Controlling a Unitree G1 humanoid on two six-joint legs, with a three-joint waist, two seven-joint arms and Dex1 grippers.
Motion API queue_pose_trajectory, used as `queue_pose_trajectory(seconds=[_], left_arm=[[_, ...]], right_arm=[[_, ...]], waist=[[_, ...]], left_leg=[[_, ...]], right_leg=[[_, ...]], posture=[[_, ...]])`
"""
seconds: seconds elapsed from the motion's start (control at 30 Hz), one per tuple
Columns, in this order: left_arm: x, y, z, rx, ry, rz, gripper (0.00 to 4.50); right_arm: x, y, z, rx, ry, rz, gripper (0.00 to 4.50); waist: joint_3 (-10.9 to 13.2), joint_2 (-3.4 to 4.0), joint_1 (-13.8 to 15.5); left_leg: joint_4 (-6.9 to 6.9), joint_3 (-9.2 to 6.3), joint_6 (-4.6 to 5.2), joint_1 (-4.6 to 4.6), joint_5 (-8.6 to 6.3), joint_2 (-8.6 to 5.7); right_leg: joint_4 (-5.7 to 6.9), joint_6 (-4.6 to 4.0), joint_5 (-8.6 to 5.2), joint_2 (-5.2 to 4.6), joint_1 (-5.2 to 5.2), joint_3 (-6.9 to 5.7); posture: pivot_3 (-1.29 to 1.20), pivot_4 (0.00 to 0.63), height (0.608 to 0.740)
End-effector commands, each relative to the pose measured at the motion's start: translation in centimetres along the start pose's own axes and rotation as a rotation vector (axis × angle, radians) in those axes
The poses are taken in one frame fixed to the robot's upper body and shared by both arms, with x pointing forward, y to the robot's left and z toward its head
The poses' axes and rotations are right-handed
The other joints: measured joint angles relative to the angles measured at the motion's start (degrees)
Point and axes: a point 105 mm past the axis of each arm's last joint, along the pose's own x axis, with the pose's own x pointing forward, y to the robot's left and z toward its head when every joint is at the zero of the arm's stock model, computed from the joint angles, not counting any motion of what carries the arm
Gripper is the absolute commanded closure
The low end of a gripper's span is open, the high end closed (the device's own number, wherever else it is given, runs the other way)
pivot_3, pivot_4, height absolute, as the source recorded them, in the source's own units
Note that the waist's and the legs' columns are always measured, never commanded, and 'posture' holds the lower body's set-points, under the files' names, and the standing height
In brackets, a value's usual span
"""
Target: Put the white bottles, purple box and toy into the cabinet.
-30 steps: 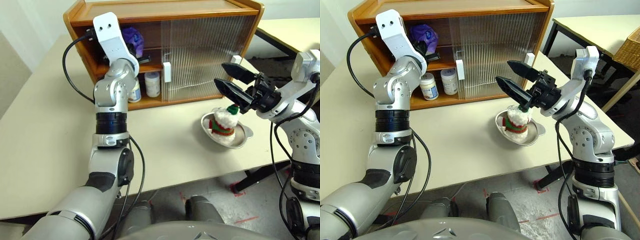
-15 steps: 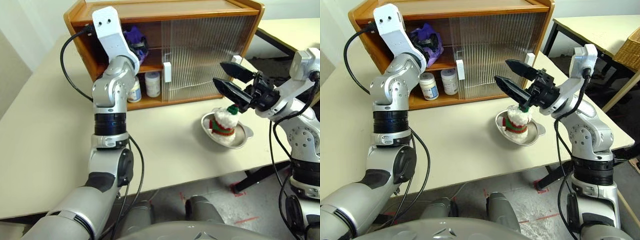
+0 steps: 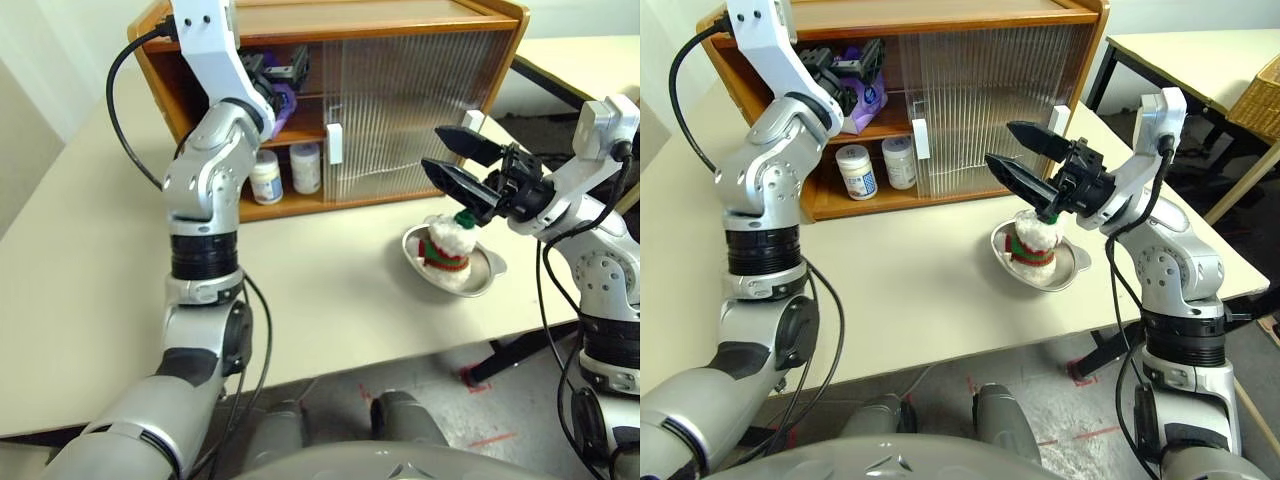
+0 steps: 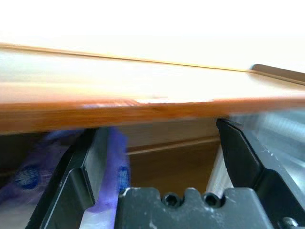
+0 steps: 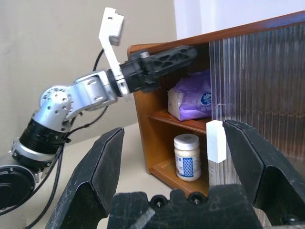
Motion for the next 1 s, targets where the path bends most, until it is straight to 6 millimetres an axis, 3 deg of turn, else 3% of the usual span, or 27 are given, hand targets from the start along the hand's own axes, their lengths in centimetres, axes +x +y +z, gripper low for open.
queue_pose_trajectory(seconds=[0.03,0.1,0.17,0.33,0.5,0.7,1.0], left_arm=[[-1.8,0.6,-0.2,0.017,0.018,-0.108,0.01],[-2.9,2.0,-1.0,0.04,0.057,-0.119,0.17],[-3.7,2.9,-1.7,0.056,0.083,-0.12,0.66],[-4.4,4.3,-4.0,0.052,0.13,-0.098,2.55],[-3.8,4.8,-6.4,0.078,0.155,-0.029,4.45],[-2.6,3.6,-8.3,0.077,0.174,-0.012,4.45],[-2.9,5.1,-8.8,0.079,0.187,0.077,4.45]], right_arm=[[-0.1,0.0,0.3,-0.009,0.002,0.005,0.0],[-0.2,0.0,0.3,-0.009,0.004,0.005,0.0],[-0.1,-0.1,0.3,-0.009,0.004,0.006,0.0],[0.0,0.0,0.3,-0.009,0.007,0.011,0.0],[0.0,0.0,0.3,-0.012,0.008,0.012,0.0],[0.0,0.1,0.4,-0.022,0.011,0.01,0.0],[-0.1,0.1,0.3,-0.023,0.012,0.0,0.0]], waist=[[0.01,0.01,-0.03],[0.0,0.01,0.0],[0.0,0.01,0.07],[0.0,0.0,0.64],[0.01,-0.01,0.64],[0.01,-0.01,0.46],[0.01,-0.01,0.2]], left_leg=[[0.0,0.0,0.0,0.0,0.0,0.01],[0.0,0.0,0.0,0.03,0.0,0.02],[0.0,0.0,0.0,0.04,0.0,0.03],[0.0,-0.01,0.01,0.04,0.0,0.0],[0.0,-0.01,0.01,0.02,0.0,0.0],[0.0,-0.01,0.01,0.0,0.0,0.0],[0.0,-0.01,0.0,0.01,0.0,0.03]], right_leg=[[0.02,-0.03,-0.02,0.0,-0.01,0.0],[0.06,-0.06,-0.04,0.01,-0.01,-0.01],[0.07,-0.07,-0.05,0.0,-0.01,-0.01],[0.05,-0.06,-0.04,-0.08,0.04,-0.04],[0.03,-0.11,-0.01,-0.09,0.03,-0.03],[0.02,-0.19,0.05,-0.08,0.03,-0.03],[0.03,-0.1,0.01,-0.03,0.01,-0.03]], posture=[[-0.07,0.0,0.74],[-0.07,0.0,0.74],[-0.06,0.0,0.74],[-0.06,0.0,0.74],[-0.07,0.0,0.74],[-0.09,0.0,0.74],[-0.09,0.0,0.74]])
